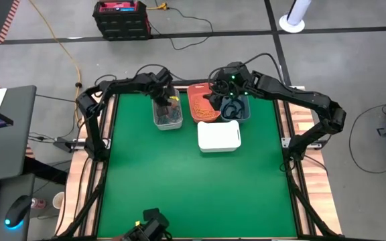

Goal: Sort rubber bands into baskets

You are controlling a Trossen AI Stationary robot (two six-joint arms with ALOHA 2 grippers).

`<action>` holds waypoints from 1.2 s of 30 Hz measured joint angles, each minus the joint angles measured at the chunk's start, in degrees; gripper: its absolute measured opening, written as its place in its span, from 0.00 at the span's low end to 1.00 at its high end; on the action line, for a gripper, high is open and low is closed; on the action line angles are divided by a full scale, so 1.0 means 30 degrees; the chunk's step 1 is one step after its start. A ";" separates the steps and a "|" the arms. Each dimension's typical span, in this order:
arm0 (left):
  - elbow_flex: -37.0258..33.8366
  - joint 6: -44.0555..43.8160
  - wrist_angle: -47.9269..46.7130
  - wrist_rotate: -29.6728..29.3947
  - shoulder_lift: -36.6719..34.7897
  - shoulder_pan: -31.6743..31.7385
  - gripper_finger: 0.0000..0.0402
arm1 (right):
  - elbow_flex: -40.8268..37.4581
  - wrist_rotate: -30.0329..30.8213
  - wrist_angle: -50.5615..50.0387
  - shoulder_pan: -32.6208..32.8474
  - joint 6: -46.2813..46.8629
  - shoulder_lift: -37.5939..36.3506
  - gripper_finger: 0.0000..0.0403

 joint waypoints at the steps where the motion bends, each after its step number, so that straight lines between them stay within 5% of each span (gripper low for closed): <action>1: 0.0444 -0.0135 -0.0535 0.0041 -0.0121 0.0000 0.01 | 0.0000 -0.0004 0.0000 -0.0070 0.0000 0.0000 0.70; 18: 0.6163 -0.2299 -0.6100 0.4328 -0.1281 0.0023 0.01 | 0.0000 -0.1650 0.1391 -0.1616 -0.0731 0.0091 0.70; 28: 0.6682 -0.5215 -0.2653 0.9056 -0.1281 -0.0015 0.01 | 0.0000 -0.3789 0.3176 -0.1709 -0.0334 0.1887 0.70; 36: 0.6682 -0.6852 -0.0009 0.9607 -0.1274 -0.1066 0.01 | 0.0000 -0.4236 0.3256 -0.1717 -0.0146 0.2193 0.70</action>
